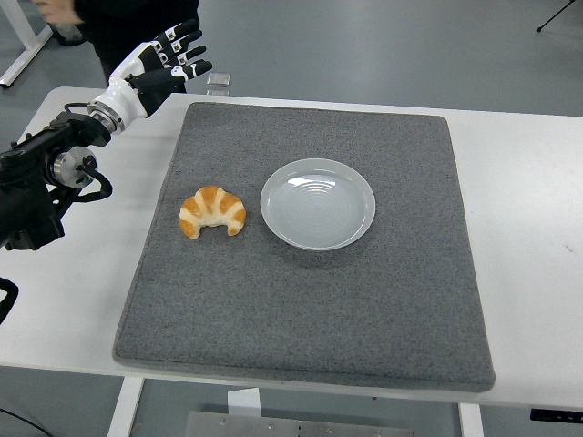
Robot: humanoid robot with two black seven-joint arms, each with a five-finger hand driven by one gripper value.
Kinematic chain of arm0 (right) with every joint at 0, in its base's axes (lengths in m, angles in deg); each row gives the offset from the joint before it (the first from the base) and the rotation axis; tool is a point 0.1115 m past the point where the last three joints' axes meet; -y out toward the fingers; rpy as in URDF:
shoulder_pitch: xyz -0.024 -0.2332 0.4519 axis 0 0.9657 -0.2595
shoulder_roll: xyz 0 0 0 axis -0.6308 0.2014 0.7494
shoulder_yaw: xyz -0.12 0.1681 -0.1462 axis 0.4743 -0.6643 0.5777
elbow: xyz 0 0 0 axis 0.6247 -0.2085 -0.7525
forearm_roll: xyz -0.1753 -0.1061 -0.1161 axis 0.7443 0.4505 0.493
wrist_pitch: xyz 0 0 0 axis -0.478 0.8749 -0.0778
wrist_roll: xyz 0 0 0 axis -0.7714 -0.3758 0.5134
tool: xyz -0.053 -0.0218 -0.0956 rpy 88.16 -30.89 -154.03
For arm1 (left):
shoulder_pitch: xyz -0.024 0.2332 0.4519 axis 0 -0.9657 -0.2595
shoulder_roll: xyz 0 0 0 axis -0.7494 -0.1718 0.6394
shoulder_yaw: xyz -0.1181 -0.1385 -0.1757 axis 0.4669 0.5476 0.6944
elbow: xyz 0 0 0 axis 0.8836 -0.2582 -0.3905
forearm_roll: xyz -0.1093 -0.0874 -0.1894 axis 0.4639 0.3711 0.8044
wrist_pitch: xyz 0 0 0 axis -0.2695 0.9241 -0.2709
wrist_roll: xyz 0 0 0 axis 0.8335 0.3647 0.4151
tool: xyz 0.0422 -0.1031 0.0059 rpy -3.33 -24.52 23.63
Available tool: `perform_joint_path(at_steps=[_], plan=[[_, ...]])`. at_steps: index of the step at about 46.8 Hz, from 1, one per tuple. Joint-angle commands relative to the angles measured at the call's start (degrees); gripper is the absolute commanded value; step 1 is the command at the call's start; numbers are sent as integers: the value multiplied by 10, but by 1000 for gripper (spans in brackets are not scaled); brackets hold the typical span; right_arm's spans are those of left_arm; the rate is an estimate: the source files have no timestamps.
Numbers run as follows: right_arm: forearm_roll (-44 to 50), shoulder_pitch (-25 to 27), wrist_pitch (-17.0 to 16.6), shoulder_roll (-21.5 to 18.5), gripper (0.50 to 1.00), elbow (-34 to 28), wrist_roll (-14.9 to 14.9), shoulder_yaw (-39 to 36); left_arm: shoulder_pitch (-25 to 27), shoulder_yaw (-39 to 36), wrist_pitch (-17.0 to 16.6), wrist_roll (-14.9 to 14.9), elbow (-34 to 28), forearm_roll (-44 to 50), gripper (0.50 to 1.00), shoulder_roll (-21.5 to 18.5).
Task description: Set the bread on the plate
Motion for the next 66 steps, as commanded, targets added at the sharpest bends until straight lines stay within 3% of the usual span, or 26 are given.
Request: perform_joint_path(at_steps=[1, 66], plan=[[0, 0, 0, 0, 952, -1, 0, 0, 0, 0, 0, 0, 0, 0, 990, 0], [0, 1, 0, 0, 952, 0, 0, 0, 0, 0, -2, 0, 0, 7, 990, -1]])
